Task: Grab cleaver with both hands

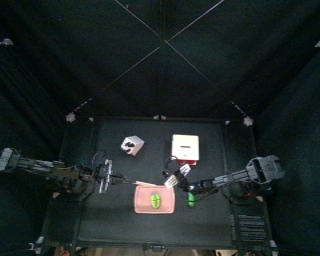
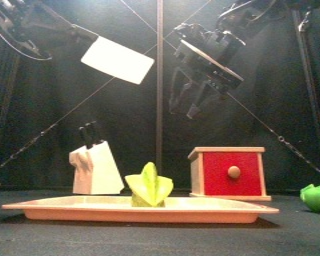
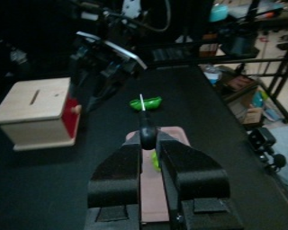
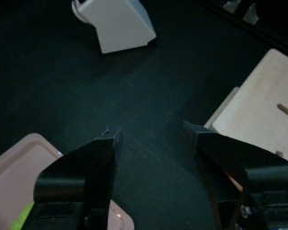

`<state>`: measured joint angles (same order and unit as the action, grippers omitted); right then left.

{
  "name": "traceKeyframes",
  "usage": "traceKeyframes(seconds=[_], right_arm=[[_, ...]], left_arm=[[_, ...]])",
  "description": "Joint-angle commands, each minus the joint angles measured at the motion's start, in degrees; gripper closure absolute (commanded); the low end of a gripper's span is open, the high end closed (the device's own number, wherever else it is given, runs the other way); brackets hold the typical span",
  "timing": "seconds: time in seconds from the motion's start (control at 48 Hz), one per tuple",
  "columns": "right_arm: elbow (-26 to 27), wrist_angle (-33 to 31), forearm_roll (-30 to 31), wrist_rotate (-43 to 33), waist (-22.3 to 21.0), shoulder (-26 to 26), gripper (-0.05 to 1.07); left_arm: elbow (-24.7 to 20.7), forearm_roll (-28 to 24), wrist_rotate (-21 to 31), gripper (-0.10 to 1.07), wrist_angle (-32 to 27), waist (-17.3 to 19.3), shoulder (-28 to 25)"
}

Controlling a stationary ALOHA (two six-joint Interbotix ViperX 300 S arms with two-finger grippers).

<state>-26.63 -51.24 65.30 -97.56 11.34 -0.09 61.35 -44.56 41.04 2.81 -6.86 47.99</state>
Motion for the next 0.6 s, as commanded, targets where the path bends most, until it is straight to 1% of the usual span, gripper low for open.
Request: traceKeyframes(seconds=[0.0, 0.104, 0.146, 0.271, 0.417, 0.479, 0.583], right_arm=[[3.0, -1.1, 1.0, 0.4, 0.5, 0.1, 0.13], [4.8, -3.1, 1.5, 0.3, 1.1, 1.1, 0.13], [5.3, -4.0, 1.8, 0.2, 1.5, 1.2, 0.13], [6.1, -9.9, 3.2, -0.9, 3.3, 1.2, 0.13], [6.8, -16.4, 2.9, -2.3, 6.2, 1.1, 0.13], [6.9, -17.8, 2.2, -3.5, 7.6, 1.1, 0.13], [7.5, -17.8, -0.4, -4.7, 8.6, 0.7, 0.13]], left_arm=[[0.8, -0.4, -0.2, 0.59, 3.9, -0.1, -0.2], [4.0, -0.5, -0.6, 0.59, 5.4, 0.4, -0.2], [4.1, -0.4, -0.8, 0.59, 5.5, 0.7, -0.2], [4.2, -0.4, -1.1, 0.59, 6.4, 0.5, -0.2], [4.9, 0.3, -1.0, 0.59, 6.6, 0.7, -0.2], [5.2, 1.1, -1.1, 0.59, 6.8, 0.7, -0.2], [5.3, 1.4, -1.1, 0.59, 7.5, 0.8, -0.2]])
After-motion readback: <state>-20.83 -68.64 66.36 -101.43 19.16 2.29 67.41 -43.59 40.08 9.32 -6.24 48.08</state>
